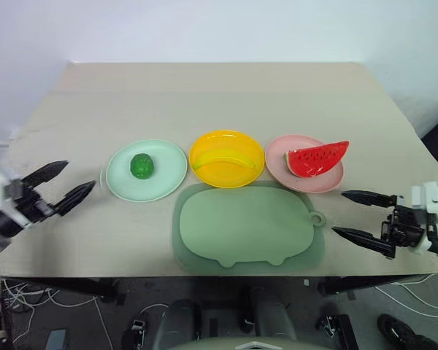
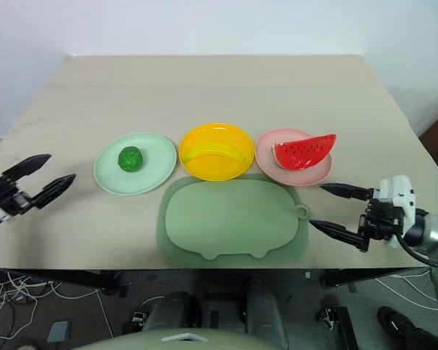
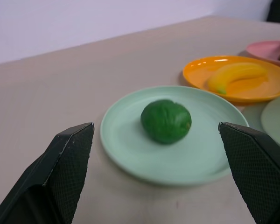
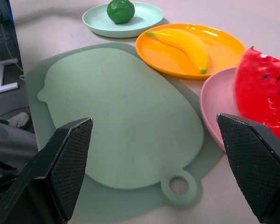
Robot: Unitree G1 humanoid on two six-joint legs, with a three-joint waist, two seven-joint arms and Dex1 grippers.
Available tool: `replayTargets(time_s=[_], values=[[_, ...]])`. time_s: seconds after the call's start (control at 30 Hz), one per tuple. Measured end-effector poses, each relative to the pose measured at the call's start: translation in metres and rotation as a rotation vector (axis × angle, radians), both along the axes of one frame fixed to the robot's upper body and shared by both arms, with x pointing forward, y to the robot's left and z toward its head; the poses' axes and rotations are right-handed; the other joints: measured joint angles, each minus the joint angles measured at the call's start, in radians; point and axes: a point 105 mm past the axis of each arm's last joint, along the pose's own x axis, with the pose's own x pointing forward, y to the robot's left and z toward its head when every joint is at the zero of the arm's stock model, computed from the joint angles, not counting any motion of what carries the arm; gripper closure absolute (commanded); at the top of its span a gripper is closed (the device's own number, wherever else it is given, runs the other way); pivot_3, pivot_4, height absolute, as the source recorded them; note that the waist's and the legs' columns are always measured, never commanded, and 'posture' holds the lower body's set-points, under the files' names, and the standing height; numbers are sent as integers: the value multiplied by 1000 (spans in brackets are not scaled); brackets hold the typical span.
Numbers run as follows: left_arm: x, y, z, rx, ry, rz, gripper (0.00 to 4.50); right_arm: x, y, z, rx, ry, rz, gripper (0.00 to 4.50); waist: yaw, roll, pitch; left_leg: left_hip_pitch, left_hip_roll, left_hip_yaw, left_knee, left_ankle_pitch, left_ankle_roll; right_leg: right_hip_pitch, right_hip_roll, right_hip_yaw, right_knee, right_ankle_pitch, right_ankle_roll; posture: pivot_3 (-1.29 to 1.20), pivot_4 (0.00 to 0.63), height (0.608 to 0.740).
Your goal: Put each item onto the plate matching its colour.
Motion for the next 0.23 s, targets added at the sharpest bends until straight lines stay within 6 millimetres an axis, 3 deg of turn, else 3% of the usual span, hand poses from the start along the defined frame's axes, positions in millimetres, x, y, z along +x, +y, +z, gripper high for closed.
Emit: replayTargets(time_s=[0.23], values=[[-22,10,-23,-20,33,-4,14,-1,-20,0,2,-3,-68,0,-1,-1,0,-8,0,0,1,0,0,-5,0,0,0,3,-3,0,150,736]])
